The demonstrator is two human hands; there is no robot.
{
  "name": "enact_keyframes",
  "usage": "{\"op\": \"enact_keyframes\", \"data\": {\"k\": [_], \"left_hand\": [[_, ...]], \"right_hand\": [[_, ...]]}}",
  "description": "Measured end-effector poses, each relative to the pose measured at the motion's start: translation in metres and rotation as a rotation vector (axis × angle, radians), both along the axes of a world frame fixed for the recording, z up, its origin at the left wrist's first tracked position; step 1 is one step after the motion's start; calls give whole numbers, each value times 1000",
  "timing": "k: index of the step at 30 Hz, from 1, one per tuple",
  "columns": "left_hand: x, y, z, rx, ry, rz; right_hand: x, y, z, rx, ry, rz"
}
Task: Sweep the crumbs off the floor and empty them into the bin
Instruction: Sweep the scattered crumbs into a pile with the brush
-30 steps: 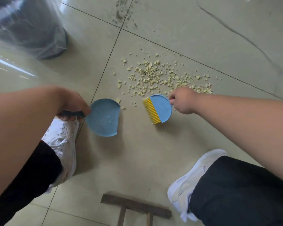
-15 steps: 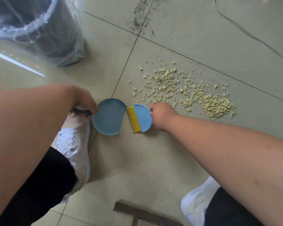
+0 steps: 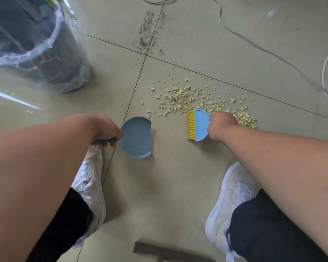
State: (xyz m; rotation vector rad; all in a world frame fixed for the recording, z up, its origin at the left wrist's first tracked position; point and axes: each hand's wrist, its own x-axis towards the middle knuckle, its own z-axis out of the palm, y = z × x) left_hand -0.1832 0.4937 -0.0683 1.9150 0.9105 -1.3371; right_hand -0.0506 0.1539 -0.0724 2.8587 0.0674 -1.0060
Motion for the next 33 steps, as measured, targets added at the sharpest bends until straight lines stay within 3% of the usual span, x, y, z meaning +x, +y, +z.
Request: {"op": "enact_keyframes", "data": {"k": [4,8,13,19,27,33], "left_hand": [[1,33,4,-40,10,52],[-6,73,-4,27,-37,234],[-1,87,-15,69,-12,244],[28,57,-21,11,-27,181],[51,-41,-19,-86,-69,-22],[43,-19,-20,-110,-85,47]], "right_hand": [[-4,63,-6,186,54,111],[-7,133,-24,373,104,175],[-3,170,-54,391,141,156],[29,117,-45,268,112,101],[42,15,-19,48,57,-103],[49,6,-8,268,174,-57]]}}
